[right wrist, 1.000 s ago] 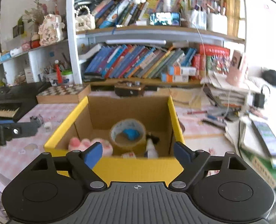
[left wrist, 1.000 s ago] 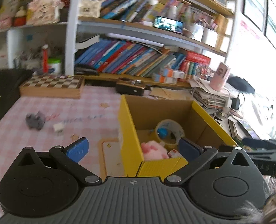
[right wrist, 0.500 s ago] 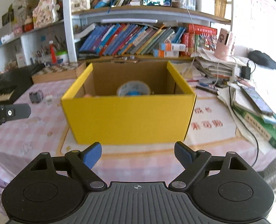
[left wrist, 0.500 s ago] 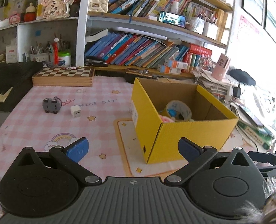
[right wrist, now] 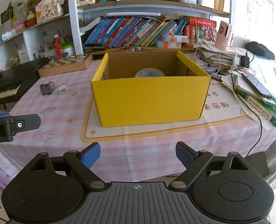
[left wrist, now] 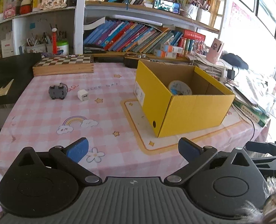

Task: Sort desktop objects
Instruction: 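Lift both tools out of the yellow box and move back over the table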

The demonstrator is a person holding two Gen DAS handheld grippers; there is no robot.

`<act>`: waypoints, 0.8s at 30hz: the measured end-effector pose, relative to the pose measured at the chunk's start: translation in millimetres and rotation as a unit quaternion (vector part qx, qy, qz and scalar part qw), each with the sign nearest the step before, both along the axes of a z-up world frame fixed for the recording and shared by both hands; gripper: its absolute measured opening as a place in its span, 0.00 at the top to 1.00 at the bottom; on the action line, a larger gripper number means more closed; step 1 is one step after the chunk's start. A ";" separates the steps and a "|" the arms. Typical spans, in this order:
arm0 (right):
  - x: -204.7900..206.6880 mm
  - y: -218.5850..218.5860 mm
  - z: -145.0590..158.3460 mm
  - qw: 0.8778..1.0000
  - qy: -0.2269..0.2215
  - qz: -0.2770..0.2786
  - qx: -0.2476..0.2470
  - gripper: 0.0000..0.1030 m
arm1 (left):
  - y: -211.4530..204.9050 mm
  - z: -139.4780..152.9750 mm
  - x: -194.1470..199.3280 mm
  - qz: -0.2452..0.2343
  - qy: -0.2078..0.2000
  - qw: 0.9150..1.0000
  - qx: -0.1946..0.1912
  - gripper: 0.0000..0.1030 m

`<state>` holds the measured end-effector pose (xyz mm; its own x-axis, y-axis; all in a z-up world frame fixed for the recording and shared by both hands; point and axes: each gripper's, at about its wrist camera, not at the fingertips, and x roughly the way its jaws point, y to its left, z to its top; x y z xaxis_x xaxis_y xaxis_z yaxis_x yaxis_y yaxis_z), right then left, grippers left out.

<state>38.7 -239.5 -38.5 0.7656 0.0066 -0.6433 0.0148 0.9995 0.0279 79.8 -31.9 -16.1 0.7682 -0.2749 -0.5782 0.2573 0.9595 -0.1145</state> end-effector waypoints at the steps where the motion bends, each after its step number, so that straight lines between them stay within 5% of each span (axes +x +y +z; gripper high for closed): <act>1: -1.5 3.6 -0.5 1.000 0.002 0.001 0.000 0.12 | 2.6 -0.5 -1.1 -0.002 0.002 1.000 0.001 0.00; 24: -24.7 87.2 -12.8 0.998 0.030 0.047 -0.002 0.12 | 76.4 -14.1 -20.1 0.006 0.034 0.999 0.010 0.00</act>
